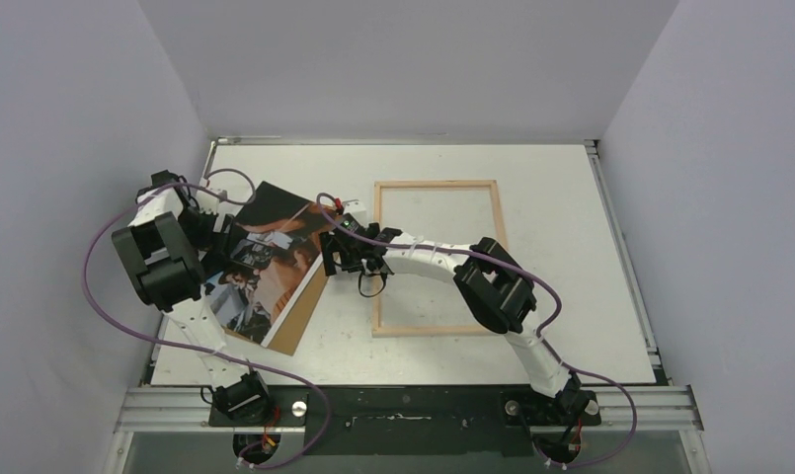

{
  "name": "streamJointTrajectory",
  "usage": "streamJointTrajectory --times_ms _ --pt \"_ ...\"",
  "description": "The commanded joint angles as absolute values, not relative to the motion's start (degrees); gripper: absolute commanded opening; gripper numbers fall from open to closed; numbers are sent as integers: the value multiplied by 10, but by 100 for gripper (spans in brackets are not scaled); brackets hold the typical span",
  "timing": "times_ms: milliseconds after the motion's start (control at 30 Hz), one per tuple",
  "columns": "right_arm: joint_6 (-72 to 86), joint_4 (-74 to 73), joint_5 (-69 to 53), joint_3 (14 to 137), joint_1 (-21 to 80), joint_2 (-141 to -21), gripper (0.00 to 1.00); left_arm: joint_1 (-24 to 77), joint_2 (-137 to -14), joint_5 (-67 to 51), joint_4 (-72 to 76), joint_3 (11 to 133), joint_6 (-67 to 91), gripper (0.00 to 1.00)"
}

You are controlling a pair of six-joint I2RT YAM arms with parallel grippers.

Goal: Put the photo into the frame

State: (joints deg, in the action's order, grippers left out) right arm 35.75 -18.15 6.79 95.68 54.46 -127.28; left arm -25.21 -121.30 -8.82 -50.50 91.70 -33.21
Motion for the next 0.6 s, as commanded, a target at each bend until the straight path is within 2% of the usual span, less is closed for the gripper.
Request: streamJointTrajectory --times_ms 0,567 --pt "369 -187 63 996 553 -1268 98 -252 -1184 -122 -515 903 -327 83" --pt "399 -132 -24 1058 582 -1317 98 -307 -1137 -66 -527 875 -348 89"
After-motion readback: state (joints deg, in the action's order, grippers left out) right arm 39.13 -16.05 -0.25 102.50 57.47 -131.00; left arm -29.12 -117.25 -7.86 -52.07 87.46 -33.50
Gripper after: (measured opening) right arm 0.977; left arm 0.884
